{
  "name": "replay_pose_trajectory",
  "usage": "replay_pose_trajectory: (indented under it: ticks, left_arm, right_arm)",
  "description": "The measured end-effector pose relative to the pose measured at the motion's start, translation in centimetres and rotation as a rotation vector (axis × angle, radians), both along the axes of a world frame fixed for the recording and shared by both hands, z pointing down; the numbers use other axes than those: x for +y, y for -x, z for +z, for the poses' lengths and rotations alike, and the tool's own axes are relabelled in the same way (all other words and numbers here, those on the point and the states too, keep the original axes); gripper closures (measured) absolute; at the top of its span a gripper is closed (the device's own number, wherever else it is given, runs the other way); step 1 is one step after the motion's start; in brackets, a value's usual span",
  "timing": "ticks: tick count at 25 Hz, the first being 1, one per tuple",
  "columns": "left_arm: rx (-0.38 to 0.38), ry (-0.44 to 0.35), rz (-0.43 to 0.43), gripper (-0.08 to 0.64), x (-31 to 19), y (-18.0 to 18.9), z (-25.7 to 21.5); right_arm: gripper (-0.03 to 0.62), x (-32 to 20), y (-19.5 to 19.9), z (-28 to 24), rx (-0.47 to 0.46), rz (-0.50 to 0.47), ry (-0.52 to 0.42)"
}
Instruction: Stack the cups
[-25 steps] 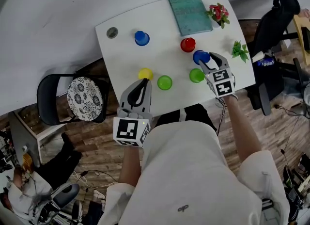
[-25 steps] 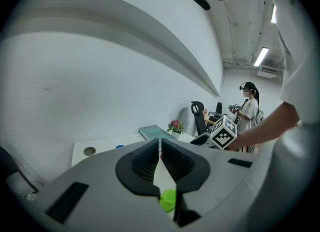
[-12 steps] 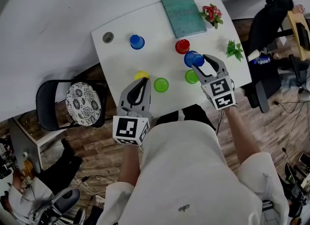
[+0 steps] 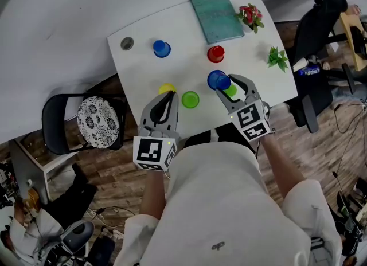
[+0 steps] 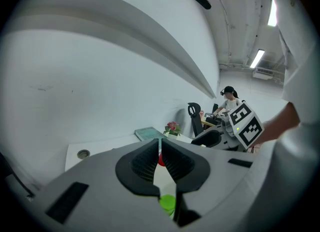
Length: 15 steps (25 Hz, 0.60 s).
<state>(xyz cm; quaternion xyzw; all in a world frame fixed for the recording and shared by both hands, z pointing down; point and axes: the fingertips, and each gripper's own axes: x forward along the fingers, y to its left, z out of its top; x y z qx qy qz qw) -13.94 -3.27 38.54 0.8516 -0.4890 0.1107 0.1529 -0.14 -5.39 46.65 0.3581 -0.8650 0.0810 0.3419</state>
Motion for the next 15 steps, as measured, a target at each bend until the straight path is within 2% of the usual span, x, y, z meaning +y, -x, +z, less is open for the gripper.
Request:
replay_pose_trajectory:
  ticks: [8,15]
  left_arm:
    - [-0.002,0.016,-0.005,0.529,0.4,0.3,0.6]
    - [-0.001,0.033,-0.005,0.529,0.9,0.4,1.1]
  right_arm:
    - [0.374,2.1,1.2,2.2,0.049,-0.026,0.044]
    - [0.374,3.8,1.9,4.2,0.069,0.012,0.089]
